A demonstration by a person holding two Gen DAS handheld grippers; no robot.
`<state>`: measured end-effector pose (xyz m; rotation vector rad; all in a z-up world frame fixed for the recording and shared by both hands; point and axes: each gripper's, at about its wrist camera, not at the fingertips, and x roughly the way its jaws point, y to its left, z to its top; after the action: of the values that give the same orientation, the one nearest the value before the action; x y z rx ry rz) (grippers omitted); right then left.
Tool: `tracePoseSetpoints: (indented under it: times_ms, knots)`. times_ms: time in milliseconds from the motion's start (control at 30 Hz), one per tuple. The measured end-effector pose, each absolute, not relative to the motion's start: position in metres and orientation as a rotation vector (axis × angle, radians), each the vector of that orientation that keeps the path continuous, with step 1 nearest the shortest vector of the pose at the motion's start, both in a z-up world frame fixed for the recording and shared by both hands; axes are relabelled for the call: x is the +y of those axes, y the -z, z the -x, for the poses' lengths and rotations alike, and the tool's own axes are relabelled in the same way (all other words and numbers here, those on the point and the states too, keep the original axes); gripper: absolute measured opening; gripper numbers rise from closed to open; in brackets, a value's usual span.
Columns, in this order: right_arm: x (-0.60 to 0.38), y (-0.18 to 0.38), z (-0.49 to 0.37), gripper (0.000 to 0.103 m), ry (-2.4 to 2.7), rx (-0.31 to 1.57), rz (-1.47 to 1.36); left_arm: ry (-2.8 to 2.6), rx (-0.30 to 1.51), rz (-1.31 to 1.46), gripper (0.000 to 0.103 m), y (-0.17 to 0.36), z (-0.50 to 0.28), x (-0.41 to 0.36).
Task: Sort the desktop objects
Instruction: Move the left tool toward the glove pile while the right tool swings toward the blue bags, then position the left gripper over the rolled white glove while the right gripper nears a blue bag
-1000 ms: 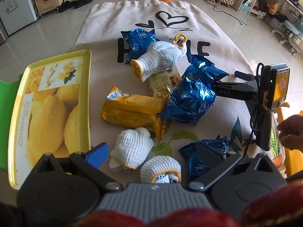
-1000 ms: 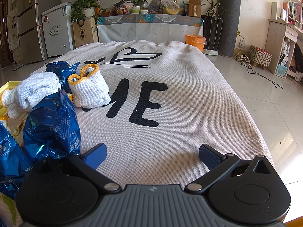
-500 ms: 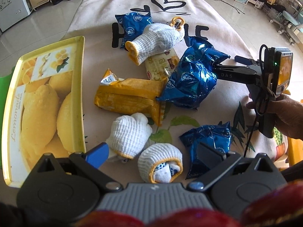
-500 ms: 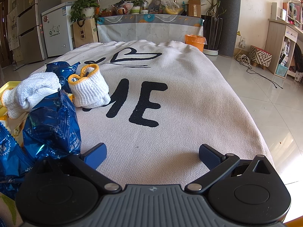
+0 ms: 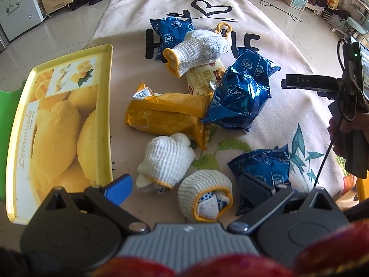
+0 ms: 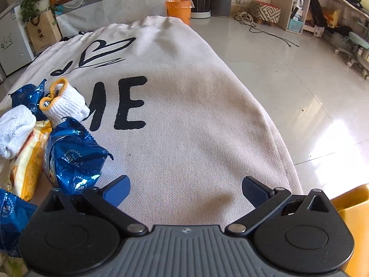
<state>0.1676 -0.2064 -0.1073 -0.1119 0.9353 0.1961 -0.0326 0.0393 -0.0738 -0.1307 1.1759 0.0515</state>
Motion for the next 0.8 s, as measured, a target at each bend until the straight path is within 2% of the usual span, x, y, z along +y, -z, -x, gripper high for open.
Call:
tracePoseSetpoints:
  times_ms: [300, 700, 800]
  knots:
    - [-0.205, 0.063, -0.111, 0.103, -0.142, 0.919, 0.200, -0.081, 1.146, 0.132, 0.102, 0.075, 0.063, 0.033]
    - [-0.222, 0.031, -0.027, 0.103, -0.206, 0.826, 0.017, -0.114, 1.127, 0.100, 0.102, 0.081, 0.095, 0.030]
    - [-0.224, 0.028, -0.016, 0.103, -0.259, 0.864, -0.036, -0.121, 1.129, 0.096, 0.102, 0.083, 0.101, 0.031]
